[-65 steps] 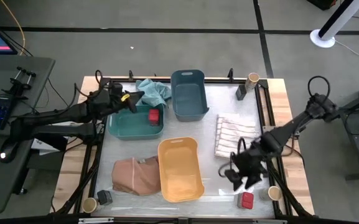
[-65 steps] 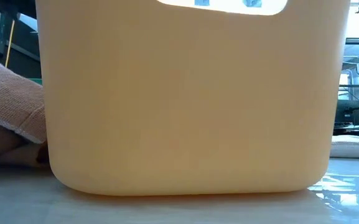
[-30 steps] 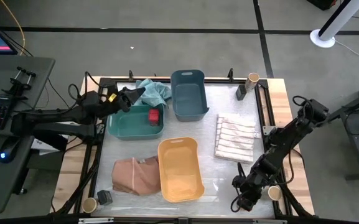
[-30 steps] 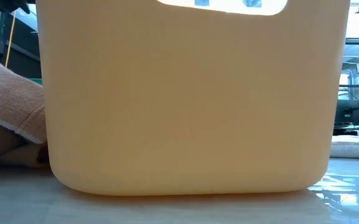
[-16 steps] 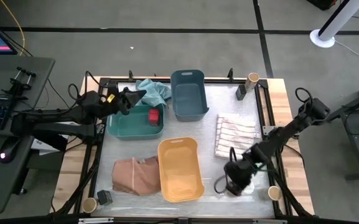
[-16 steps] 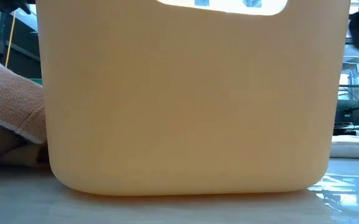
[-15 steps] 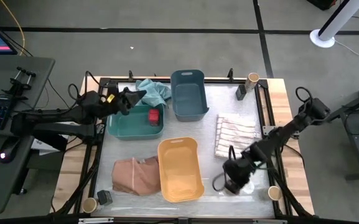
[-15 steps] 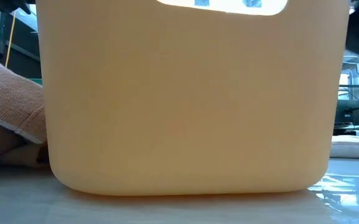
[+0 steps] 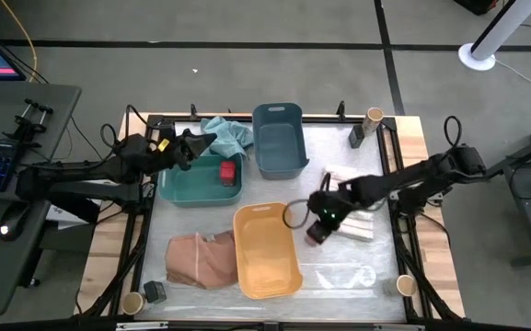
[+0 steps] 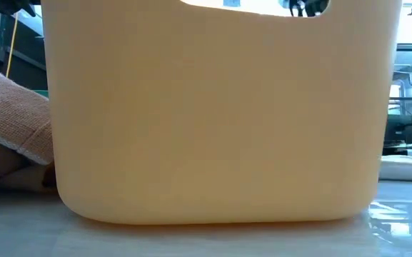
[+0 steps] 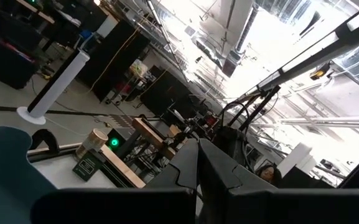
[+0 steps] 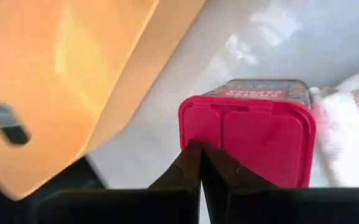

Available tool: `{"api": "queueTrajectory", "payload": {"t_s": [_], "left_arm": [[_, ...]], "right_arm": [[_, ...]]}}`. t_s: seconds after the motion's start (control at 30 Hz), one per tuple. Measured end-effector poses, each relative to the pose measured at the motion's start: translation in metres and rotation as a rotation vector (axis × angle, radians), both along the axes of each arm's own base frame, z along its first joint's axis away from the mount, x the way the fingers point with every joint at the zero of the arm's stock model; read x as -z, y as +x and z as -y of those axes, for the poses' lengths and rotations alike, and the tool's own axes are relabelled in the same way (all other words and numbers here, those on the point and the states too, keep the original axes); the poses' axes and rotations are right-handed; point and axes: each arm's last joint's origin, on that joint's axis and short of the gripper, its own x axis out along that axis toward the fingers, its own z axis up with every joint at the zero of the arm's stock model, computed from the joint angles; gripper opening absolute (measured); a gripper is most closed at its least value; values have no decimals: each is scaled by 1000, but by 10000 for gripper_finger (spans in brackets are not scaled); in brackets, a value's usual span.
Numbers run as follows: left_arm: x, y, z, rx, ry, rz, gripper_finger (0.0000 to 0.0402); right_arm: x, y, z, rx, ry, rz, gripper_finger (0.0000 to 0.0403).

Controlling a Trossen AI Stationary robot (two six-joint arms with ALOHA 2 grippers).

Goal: Sort spices by type
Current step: Put the red seasoning can into the green bin

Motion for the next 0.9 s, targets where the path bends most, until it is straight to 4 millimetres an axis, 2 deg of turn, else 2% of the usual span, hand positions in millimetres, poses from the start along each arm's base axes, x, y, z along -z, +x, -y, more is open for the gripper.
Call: {"api": "queueTrajectory", "payload": {"t_s": [0.2,0.4,0.57,0.67,0.9], "left_arm": [[0,0,0,0,0,0,0],[0,0,0,0,-1,0,0],[0,0,0,-4,-3,1,0],[0,0,0,-5,-4,2,0],[0,0,0,-6,-3,1,0]], "right_arm": [[-12,9,42,-52,-167,71,0],[-20,14,67,-251,-384,159,0],[-26,22,72,-408,-477,282,0],[-34,25,68,-449,-463,328,0],[-100,22,57,-548,-467,303,1]]}}
